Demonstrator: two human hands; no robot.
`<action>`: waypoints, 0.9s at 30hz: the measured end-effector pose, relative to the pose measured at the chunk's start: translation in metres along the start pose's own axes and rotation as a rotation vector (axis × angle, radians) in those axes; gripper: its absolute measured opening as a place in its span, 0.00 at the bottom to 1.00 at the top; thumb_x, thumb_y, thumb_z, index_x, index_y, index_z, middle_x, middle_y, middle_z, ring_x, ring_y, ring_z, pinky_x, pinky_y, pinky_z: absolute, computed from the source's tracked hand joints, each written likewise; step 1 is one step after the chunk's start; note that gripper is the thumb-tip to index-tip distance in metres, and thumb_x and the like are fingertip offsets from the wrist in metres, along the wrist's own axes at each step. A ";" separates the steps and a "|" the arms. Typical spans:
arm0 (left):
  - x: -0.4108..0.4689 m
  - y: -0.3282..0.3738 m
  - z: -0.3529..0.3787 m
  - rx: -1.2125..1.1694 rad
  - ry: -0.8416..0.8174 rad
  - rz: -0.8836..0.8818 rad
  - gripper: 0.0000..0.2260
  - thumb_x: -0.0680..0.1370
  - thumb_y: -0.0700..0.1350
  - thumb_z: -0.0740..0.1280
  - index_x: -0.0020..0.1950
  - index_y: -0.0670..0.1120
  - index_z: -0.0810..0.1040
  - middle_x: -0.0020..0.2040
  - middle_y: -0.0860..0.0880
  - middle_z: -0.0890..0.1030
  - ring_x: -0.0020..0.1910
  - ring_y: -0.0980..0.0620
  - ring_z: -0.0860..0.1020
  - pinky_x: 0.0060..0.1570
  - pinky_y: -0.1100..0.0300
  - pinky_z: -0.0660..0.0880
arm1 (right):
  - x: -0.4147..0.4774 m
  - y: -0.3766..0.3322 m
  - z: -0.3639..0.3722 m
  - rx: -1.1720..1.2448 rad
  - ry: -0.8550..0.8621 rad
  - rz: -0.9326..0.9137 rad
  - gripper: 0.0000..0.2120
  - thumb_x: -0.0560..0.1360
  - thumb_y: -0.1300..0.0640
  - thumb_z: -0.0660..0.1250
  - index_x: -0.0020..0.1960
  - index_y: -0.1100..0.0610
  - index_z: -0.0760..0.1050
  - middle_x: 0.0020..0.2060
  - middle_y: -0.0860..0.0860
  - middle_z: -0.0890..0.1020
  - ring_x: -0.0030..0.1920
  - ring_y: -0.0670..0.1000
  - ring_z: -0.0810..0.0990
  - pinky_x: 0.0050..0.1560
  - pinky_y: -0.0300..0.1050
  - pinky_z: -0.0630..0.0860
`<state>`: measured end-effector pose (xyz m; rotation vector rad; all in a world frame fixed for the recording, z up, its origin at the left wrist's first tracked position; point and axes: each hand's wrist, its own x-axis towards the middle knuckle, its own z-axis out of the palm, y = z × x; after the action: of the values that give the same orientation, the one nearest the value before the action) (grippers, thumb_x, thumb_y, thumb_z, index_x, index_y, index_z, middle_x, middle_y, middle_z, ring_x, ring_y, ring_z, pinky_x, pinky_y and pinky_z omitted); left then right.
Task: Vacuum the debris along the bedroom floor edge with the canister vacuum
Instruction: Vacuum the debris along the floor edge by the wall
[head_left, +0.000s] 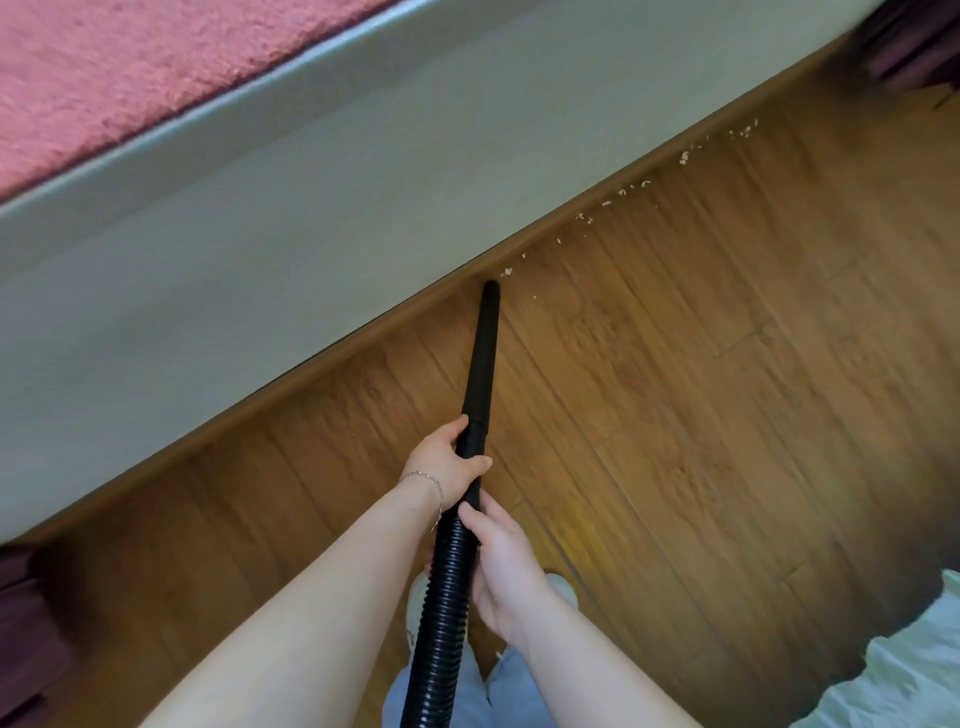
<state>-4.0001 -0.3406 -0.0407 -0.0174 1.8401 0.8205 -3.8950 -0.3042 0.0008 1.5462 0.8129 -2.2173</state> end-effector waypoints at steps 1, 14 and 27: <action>0.002 0.003 0.003 0.012 -0.010 0.003 0.29 0.75 0.45 0.67 0.74 0.51 0.60 0.70 0.49 0.69 0.65 0.50 0.71 0.63 0.55 0.69 | -0.001 -0.002 -0.002 0.013 0.003 -0.002 0.18 0.80 0.56 0.59 0.70 0.51 0.67 0.60 0.60 0.78 0.56 0.59 0.77 0.53 0.53 0.76; 0.011 0.023 0.049 0.044 -0.022 0.005 0.31 0.74 0.47 0.68 0.74 0.54 0.59 0.67 0.50 0.73 0.50 0.58 0.72 0.51 0.64 0.70 | -0.004 -0.018 -0.043 0.118 0.025 -0.017 0.14 0.81 0.59 0.57 0.63 0.50 0.75 0.52 0.59 0.83 0.54 0.61 0.80 0.60 0.59 0.73; 0.034 0.047 0.043 0.033 0.082 0.013 0.30 0.74 0.46 0.69 0.74 0.52 0.61 0.67 0.49 0.73 0.61 0.52 0.74 0.54 0.63 0.69 | 0.009 -0.056 -0.048 -0.016 -0.040 -0.015 0.18 0.81 0.56 0.58 0.70 0.49 0.68 0.56 0.57 0.81 0.53 0.56 0.80 0.48 0.47 0.77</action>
<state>-3.9969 -0.2695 -0.0528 -0.0188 1.9323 0.8087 -3.8933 -0.2297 -0.0042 1.4885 0.8316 -2.2394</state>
